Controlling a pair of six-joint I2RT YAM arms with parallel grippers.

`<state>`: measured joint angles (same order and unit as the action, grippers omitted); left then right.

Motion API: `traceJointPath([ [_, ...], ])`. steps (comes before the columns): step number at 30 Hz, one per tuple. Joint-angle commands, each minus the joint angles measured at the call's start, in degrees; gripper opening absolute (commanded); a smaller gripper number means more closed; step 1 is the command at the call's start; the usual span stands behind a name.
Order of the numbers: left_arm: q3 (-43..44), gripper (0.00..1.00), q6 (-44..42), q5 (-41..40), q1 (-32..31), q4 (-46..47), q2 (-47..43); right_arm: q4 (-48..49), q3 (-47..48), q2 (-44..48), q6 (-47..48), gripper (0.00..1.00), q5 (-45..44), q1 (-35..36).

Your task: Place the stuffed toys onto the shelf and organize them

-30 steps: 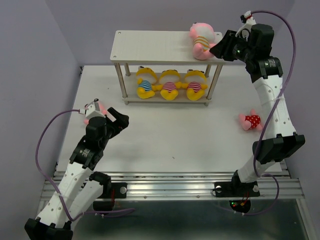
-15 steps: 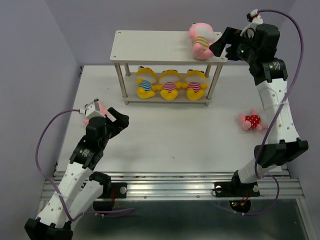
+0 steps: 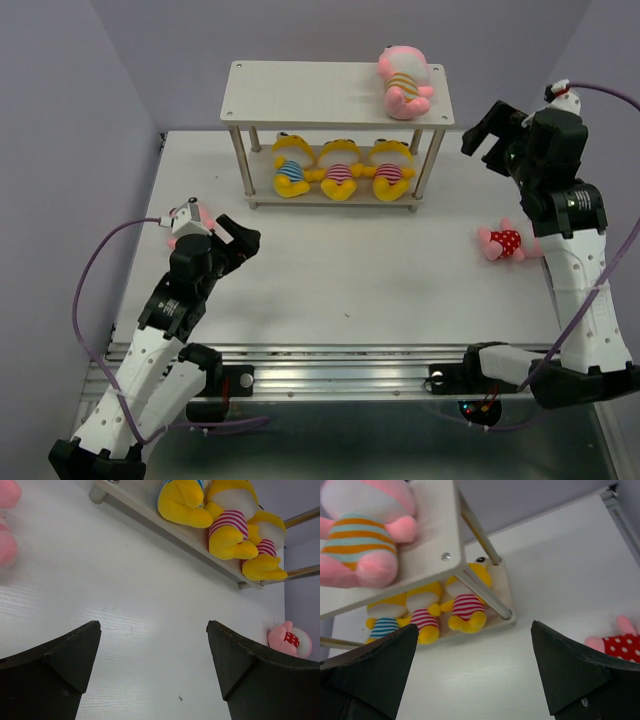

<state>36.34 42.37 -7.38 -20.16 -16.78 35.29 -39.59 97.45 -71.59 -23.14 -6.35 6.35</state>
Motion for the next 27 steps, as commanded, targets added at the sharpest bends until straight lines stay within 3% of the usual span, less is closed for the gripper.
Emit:
traceJointPath([
  [1, 0.31, 0.99, -1.5, 2.45, -0.05, 2.8, -0.13, -4.79, -9.45, 5.13, -7.0, 1.0, -16.58, -0.81],
  [6, -0.65, 0.99, -1.5, 3.86, -0.14, 3.68, 0.31, -9.0, -21.49, 9.89, -10.25, 1.0, -19.05, -3.27],
  [12, -0.65, 0.99, -1.68, 4.3, -0.14, 4.56, 0.57, -7.61, -36.95, 13.32, -13.34, 1.0, -17.74, -7.76],
  [27, -1.53, 0.99, -1.85, 5.79, -0.14, 5.26, 0.92, 1.44, -41.37, 0.85, -17.21, 0.98, -18.35, -14.6],
])
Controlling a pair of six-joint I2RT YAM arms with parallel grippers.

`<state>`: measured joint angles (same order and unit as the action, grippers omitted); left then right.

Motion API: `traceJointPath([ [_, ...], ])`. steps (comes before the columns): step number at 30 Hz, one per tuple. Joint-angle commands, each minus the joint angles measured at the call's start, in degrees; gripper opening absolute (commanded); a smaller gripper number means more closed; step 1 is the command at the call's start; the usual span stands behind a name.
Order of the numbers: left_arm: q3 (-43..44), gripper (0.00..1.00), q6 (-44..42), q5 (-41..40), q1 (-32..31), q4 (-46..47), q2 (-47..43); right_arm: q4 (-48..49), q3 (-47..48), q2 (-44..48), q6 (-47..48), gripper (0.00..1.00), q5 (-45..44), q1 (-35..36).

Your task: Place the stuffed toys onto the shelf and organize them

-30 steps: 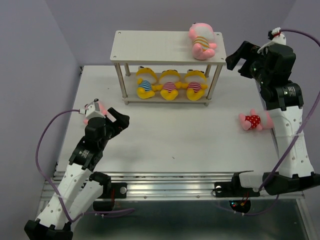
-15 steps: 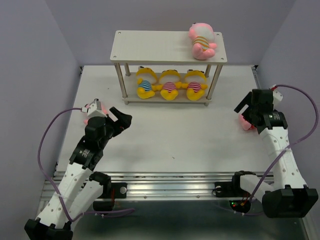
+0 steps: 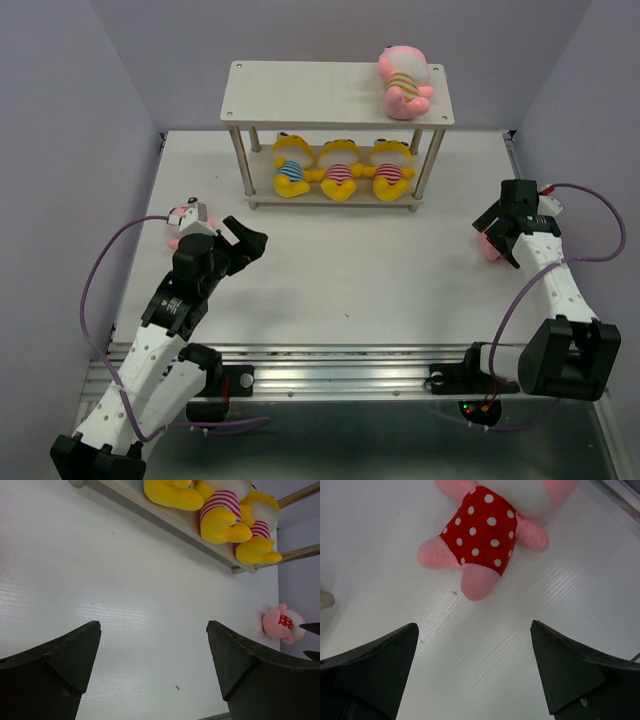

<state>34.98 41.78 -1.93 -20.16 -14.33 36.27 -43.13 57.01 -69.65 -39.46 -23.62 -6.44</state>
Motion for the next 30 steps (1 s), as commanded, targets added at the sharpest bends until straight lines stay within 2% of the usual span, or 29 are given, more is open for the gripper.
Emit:
traceJointPath([
  [1, -0.18, 0.99, -1.26, 0.35, -0.14, 2.81, 0.03, 5.43, -1.11, -1.71, -0.71, 0.98, -0.82, -2.61],
  [11, -0.35, 0.99, -1.09, 0.0, -0.14, 2.46, 0.64, 11.13, -3.22, -7.43, 0.35, 0.9, 2.26, -6.21],
  [21, -0.27, 0.99, -1.0, -0.44, -0.14, 2.11, 0.73, 14.3, -6.73, -10.77, -0.35, 0.81, 3.58, -6.75],
  [24, -0.27, 0.99, -1.0, -0.35, -0.14, 2.02, 0.73, 14.48, -7.88, -10.77, -0.79, 0.71, 2.61, -7.27],
  [26, -0.27, 0.99, -1.0, -0.35, -0.14, 2.11, 0.73, 14.83, -8.14, -10.42, -0.88, 0.6, 2.09, -7.27],
  [30, -0.35, 0.99, -1.0, -0.26, -0.05, 2.11, 0.82, 14.83, -8.32, -9.63, -0.35, 0.52, 1.21, -7.27],
])
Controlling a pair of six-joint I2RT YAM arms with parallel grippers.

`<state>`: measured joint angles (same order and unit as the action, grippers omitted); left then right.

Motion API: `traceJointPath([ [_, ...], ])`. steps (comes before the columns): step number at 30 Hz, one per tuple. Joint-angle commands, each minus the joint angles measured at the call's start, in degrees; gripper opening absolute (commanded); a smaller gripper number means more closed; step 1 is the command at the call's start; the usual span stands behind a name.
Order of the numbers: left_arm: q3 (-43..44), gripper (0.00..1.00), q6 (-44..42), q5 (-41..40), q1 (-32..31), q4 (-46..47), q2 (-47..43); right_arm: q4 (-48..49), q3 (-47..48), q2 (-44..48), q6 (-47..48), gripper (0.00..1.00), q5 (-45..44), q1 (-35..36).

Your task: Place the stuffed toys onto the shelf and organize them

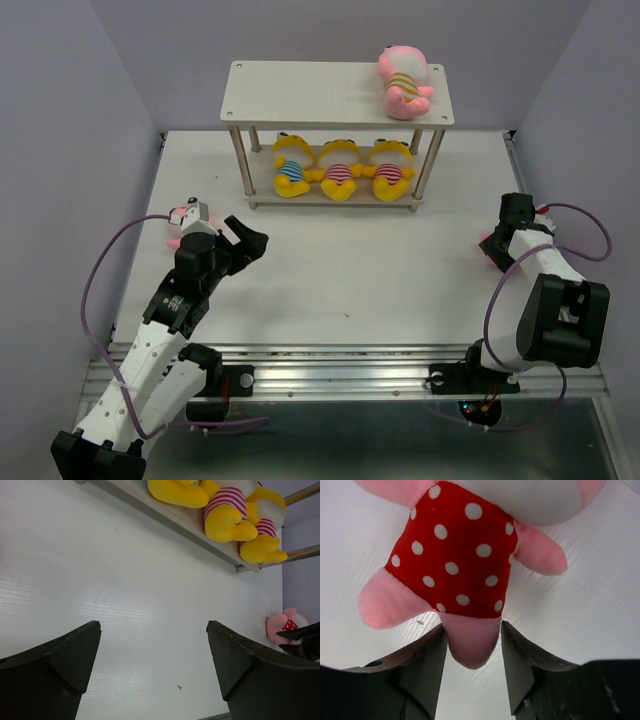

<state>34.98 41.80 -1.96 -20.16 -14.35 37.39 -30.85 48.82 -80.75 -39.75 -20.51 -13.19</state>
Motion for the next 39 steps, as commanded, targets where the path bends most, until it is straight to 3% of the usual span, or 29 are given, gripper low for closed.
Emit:
traceJointPath([
  [1, -0.35, 0.99, -1.02, -0.24, -0.14, 2.13, -0.3, 2.46, -0.13, 1.65, 0.02, 0.52, -2.07, -0.52],
  [4, -0.35, 0.99, -1.02, -0.07, -0.14, 2.04, -0.47, 2.55, -0.13, 1.65, 0.72, 0.41, -2.25, -0.52],
  [5, -0.35, 0.99, -1.02, -0.07, -0.14, 2.04, -0.56, 2.46, -0.13, 1.74, 0.98, 0.3, -2.34, -0.52],
  [7, -0.35, 0.99, -1.02, -0.07, -0.14, 2.04, -0.56, 2.46, -0.21, 2.0, 1.42, 0.2, -2.51, -0.52],
  [9, -0.35, 0.99, -1.02, -0.07, -0.14, 1.96, -0.56, 2.46, -0.39, 2.7, 2.21, 0.01, -3.04, -0.52],
  [16, -0.27, 0.99, -1.11, 0.2, -0.14, 1.96, -0.47, 0.62, 0.58, 5.86, 9.06, 0.01, 3.71, -0.52],
  [20, -0.18, 0.99, -1.11, 0.2, -0.14, 1.78, -0.47, -2.45, 1.19, 9.2, 12.76, 0.01, 5.84, 5.26],
  [23, 0.17, 0.99, -1.2, 0.29, -0.14, 1.61, -0.38, -6.93, 2.42, 11.66, 12.68, 0.01, 5.48, 18.67],
  [24, 0.17, 0.99, -1.28, 0.29, -0.14, 1.52, -0.38, -7.72, 2.94, 12.19, 12.68, 0.01, 5.83, 18.73],
  [27, 0.7, 0.99, -1.2, 0.2, -0.05, 0.9, -0.38, -10.45, 5.14, 15.09, 11.27, 0.01, 6.8, 28.55],
  [32, 2.37, 0.99, -1.2, -0.85, -0.14, -0.67, -0.74, -8.1, 9.62, 18.52, 12.67, 0.01, 15.84, 43.29],
  [35, 3.34, 0.99, -1.46, -1.29, -0.05, -1.56, -1.26, -6.16, 15.24, 17.39, 14.78, 0.01, 16.65, 53.05],
  [39, 3.86, 0.99, -1.46, -1.91, -0.14, -2.61, -2.4, -3.61, 23.94, 11.95, 20.57, 0.01, 15.86, 60.46],
])
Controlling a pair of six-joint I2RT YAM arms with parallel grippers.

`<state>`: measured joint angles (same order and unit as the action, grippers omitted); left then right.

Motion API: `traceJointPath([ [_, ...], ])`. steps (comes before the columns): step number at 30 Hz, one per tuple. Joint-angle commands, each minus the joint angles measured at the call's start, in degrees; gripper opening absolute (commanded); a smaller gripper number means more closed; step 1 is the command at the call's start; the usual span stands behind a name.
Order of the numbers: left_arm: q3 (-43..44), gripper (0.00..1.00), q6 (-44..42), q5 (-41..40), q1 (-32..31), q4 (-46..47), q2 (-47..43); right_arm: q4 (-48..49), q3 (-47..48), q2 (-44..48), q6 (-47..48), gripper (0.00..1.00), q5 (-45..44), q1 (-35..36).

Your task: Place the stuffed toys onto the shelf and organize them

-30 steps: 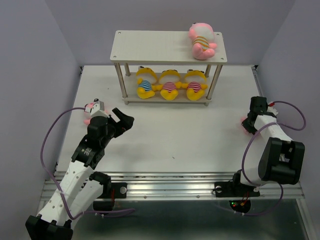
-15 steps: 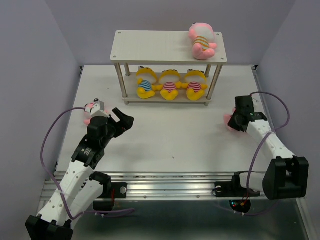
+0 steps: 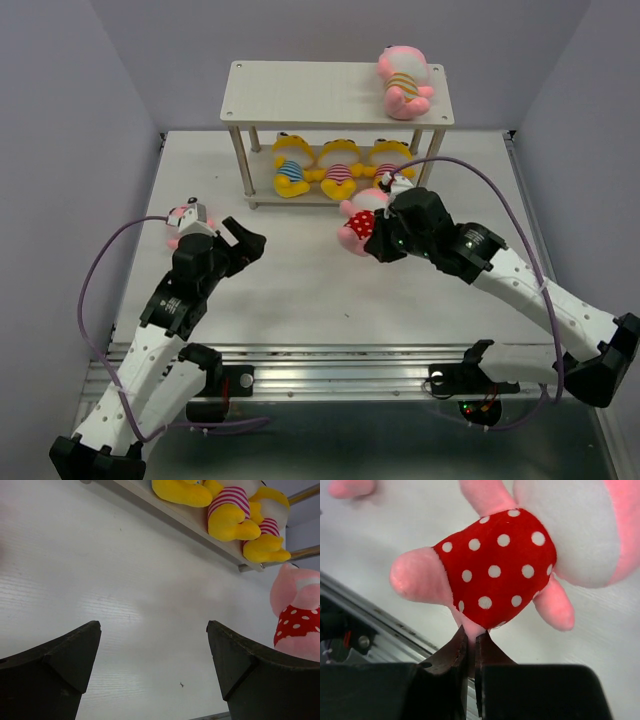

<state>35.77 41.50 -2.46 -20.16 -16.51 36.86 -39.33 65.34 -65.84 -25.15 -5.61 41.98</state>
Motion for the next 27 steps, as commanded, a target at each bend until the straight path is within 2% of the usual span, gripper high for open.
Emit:
traceJointPath([
  [1, 3.17, 0.99, -1.15, -1.76, -0.05, -0.97, -2.06, 4.88, 11.52, -4.19, 7.2, 0.01, 0.86, 6.0],
  [13, 3.52, 0.99, -1.33, -1.94, -0.14, -1.15, -1.53, 5.41, 36.15, -12.98, 22.41, 0.01, 4.03, 7.59],
  [16, 3.52, 0.99, -1.42, -1.76, -0.14, -0.98, -1.09, 3.04, 43.87, -17.11, 23.39, 0.01, 1.22, 7.59],
  [20, 3.34, 0.99, -1.33, -1.93, -0.14, -0.89, -1.0, 1.36, 51.89, -22.3, 24.09, 0.01, -7.46, 7.59],
  [23, 3.43, 0.99, -1.42, -1.76, -0.14, -1.06, -1.0, 0.84, 55.85, -25.82, 24.44, 0.01, -8.02, 7.59],
  [27, 3.34, 0.99, -1.42, -1.67, -0.05, -1.06, -1.18, 0.05, 59.8, -29.07, 24.18, 0.01, -5.57, 3.56],
])
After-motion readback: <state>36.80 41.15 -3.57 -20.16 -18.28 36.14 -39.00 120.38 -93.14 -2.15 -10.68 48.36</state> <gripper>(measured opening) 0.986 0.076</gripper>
